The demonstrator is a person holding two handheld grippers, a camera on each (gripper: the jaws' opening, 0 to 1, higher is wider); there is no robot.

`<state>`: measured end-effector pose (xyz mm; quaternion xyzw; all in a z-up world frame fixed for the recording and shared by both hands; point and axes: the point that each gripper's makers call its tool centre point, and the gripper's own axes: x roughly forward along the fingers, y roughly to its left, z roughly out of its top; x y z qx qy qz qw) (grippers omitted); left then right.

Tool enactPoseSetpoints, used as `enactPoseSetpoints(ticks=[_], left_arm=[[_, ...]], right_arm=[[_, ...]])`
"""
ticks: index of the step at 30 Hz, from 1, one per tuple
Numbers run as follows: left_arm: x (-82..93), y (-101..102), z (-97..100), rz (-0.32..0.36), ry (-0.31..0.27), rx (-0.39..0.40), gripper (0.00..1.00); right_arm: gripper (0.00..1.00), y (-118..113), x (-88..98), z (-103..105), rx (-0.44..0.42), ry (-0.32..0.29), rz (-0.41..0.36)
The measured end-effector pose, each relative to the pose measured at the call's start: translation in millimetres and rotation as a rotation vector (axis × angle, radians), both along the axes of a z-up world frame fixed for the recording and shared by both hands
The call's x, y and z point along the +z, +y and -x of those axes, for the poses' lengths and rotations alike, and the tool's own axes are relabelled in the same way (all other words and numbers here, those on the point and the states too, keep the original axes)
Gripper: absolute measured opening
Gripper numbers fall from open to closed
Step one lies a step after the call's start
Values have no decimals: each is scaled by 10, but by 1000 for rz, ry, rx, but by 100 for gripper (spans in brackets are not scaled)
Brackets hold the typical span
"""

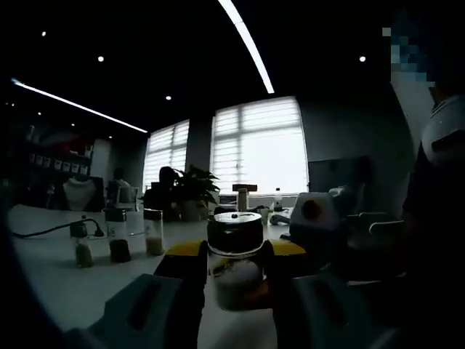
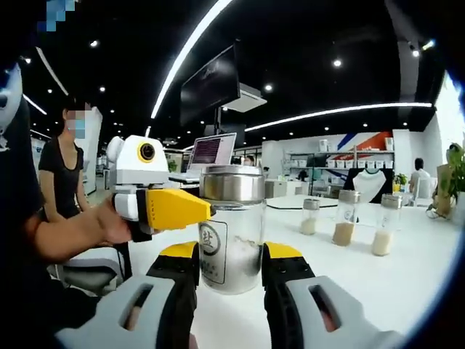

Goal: Rotate the seasoning bottle until the label or dispensing opening points toward the visible target arrow and the bottle remains upright within the marked orientation range

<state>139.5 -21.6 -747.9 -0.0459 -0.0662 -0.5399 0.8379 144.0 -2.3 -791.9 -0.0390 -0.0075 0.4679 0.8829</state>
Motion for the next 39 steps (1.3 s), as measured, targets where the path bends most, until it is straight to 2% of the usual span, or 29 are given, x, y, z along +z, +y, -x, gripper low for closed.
enactPoseSetpoints(ticks=[3, 4, 6, 9, 12, 15, 17, 19, 20, 23, 28, 34, 39], left_arm=[[4, -27, -63, -16, -19, 89, 33], [-3, -40, -92, -4, 7, 127, 33], [0, -48, -139, 35, 32, 178, 34], [-26, -56, -143, 32, 28, 204, 34], [-43, -17, -166, 46, 51, 225, 34], [-65, 6, -174, 23, 45, 236, 34], [-58, 18, -196, 15, 23, 246, 34], [-91, 62, -294, -24, -30, 296, 34], [-111, 85, -341, -23, -20, 304, 34], [-113, 177, -441, -20, -12, 322, 34], [-86, 325, -566, -19, -6, 332, 34], [-167, 516, -744, 8, 22, 373, 34], [-245, 628, -862, -28, 32, 387, 34]], right_arm=[[32, -49, 1, -106, -131, -28, 13], [32, -63, -6, -136, -191, -22, 11], [32, -59, -9, -166, -254, -25, 6], [32, -36, -35, -167, -289, -24, 9], [32, -31, -52, -178, -272, -15, 8], [32, -11, -75, -192, -230, -29, 30], [32, 0, -25, -168, -178, -24, -26], [35, -106, 40, -204, -221, -36, -61], [38, -173, 9, -253, -252, -63, 8], [42, -162, 35, -204, -215, -51, -29], [46, -214, 1, -200, -193, -45, -10], [53, -192, 2, -146, -143, -61, 1], [58, -186, -59, -104, -118, -47, 10]])
